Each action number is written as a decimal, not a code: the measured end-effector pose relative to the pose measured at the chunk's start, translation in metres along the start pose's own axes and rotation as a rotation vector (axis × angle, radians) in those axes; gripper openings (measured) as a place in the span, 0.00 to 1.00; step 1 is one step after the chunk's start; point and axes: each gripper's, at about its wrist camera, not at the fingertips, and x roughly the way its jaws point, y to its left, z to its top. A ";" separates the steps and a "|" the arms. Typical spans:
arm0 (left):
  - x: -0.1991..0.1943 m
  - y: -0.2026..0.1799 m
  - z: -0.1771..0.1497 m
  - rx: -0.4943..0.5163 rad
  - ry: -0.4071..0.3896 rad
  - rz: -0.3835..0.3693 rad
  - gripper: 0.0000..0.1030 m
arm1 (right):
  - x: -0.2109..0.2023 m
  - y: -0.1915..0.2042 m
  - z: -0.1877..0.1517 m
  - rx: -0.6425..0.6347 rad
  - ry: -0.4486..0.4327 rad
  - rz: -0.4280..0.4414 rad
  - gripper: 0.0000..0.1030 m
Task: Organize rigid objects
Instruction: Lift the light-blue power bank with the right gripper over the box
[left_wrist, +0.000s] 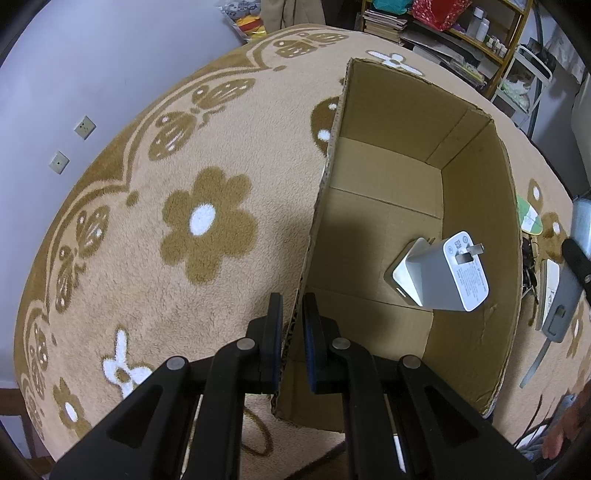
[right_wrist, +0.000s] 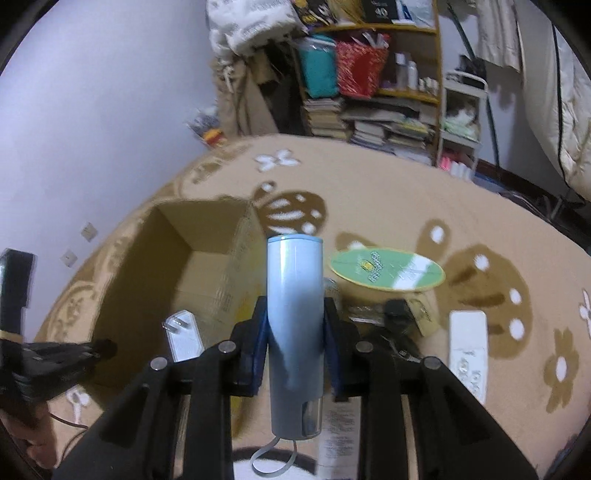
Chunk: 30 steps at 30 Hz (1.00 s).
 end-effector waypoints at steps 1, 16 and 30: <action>0.000 0.000 0.000 0.000 0.000 0.000 0.09 | -0.003 0.005 0.003 -0.008 -0.017 0.015 0.28; 0.000 0.000 0.000 0.002 -0.001 -0.002 0.09 | -0.016 0.052 0.010 -0.006 -0.106 0.235 0.28; 0.000 0.002 -0.001 -0.007 0.002 -0.009 0.09 | 0.030 0.053 -0.007 0.039 -0.027 0.284 0.28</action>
